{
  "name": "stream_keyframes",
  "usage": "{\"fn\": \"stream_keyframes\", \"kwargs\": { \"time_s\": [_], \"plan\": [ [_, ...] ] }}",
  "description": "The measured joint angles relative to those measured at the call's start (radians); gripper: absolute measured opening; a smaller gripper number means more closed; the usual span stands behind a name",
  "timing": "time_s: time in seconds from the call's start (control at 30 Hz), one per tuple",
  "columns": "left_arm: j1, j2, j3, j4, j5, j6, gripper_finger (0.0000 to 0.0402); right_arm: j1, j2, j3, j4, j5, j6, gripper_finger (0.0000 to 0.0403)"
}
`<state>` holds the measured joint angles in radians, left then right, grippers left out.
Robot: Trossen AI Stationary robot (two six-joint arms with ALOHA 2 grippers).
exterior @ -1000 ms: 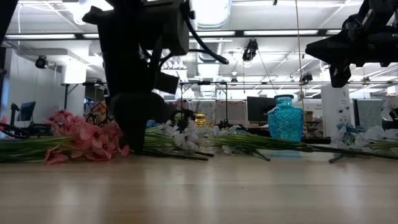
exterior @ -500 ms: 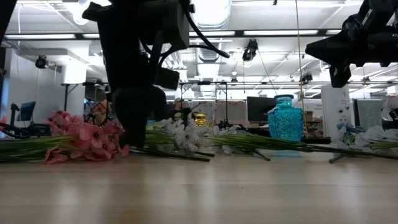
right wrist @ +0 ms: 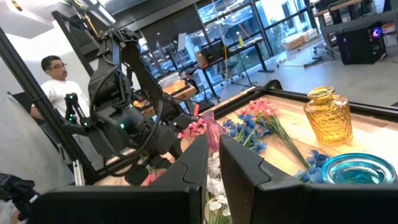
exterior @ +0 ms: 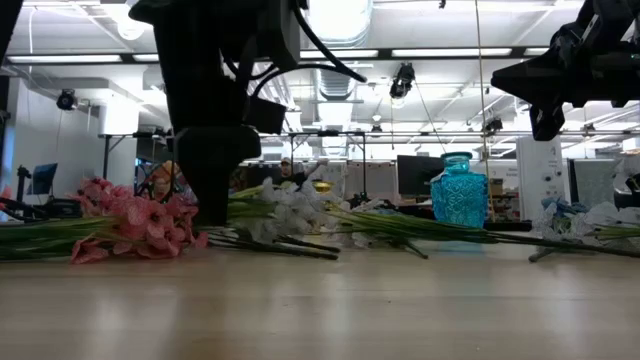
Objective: Sort flowers into vase by color
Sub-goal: Put the left white flowers into the purple vase
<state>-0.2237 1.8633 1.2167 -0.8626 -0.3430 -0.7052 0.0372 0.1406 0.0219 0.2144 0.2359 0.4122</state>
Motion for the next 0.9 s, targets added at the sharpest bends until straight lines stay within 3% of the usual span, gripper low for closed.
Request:
{"fn": "stream_keyframes", "kwargs": {
  "time_s": [0.47,0.9],
  "plan": [
    [0.0,-0.157,0.0,0.005,-0.013,0.044,0.0037,0.0,0.0,0.0,0.0,0.0,-0.002,0.0034],
    [-0.005,-0.272,0.016,0.071,0.019,0.173,0.0037,0.0,0.0,0.0,0.0,0.0,-0.006,0.0034]
  ]
}}
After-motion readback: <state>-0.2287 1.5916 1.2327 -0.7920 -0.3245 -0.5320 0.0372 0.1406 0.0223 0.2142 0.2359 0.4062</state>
